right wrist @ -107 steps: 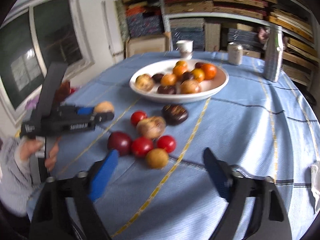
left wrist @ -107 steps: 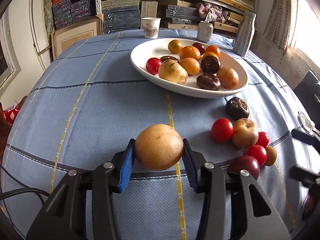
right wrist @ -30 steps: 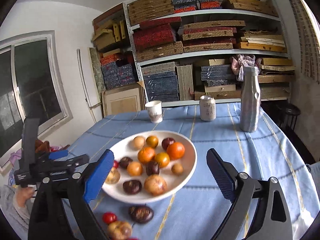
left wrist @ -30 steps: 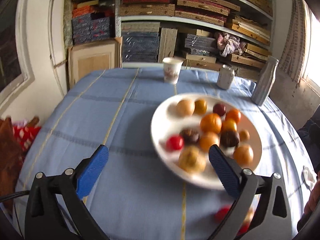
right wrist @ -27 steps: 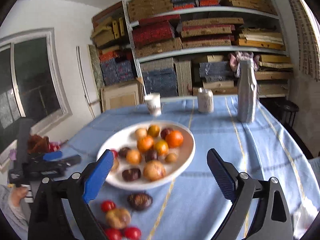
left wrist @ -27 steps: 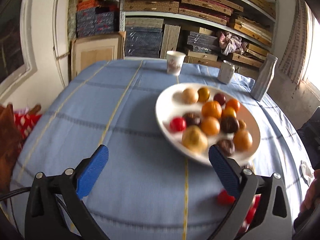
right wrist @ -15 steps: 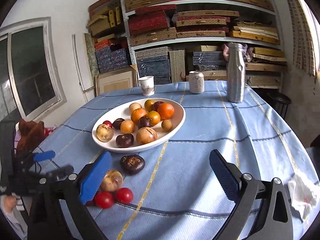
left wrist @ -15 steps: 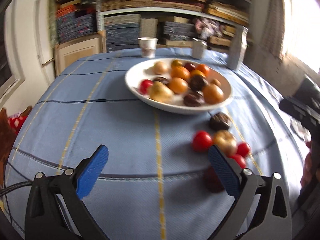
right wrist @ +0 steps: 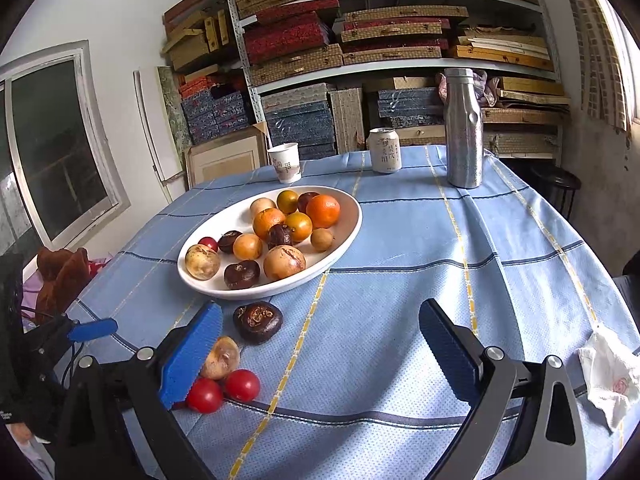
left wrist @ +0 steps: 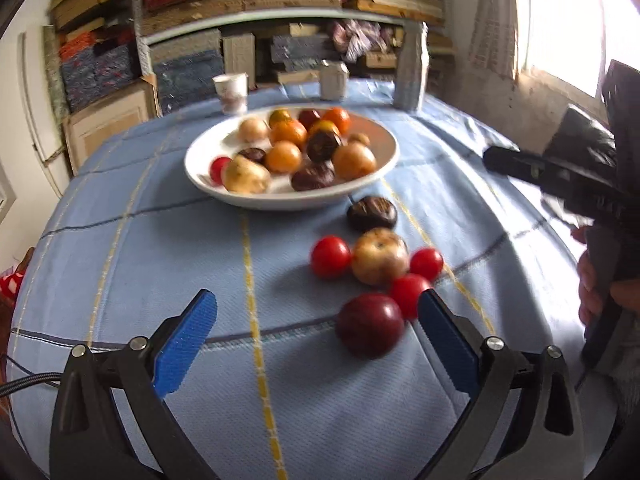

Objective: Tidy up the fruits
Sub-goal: 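Move the left tool to the pile and grasp a dark red onion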

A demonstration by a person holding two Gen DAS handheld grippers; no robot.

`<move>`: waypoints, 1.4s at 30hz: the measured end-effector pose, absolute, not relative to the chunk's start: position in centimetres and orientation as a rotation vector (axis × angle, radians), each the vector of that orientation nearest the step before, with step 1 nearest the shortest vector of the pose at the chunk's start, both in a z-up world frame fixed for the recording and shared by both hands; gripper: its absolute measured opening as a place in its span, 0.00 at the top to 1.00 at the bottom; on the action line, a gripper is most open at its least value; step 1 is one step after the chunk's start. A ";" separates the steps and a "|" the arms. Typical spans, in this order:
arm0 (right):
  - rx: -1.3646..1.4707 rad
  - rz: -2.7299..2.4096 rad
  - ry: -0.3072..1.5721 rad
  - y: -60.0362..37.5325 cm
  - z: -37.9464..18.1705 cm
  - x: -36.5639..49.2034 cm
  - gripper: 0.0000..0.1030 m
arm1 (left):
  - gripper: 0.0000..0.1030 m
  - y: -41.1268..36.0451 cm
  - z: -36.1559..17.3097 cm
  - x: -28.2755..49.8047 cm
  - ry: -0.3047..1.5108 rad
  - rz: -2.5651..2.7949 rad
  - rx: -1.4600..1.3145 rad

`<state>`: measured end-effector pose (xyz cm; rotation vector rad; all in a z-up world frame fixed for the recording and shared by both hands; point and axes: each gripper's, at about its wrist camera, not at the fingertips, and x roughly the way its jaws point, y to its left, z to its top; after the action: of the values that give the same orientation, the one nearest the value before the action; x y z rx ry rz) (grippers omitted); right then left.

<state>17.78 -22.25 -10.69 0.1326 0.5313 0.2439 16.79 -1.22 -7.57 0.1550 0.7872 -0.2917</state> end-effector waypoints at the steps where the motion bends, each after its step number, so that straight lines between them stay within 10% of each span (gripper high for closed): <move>1: 0.134 0.243 0.533 -22.3 -10.7 17.8 0.03 | 0.04 -1.2 -7.9 17.0 0.806 -0.282 0.160; 42: 0.132 0.266 0.550 -22.0 -10.8 17.7 0.03 | 0.04 8.3 -8.3 20.3 0.805 -0.055 -0.027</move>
<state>17.67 -21.96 -10.79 0.1318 0.5504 0.2658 20.30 8.30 -8.34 -0.0266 0.8054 -0.0549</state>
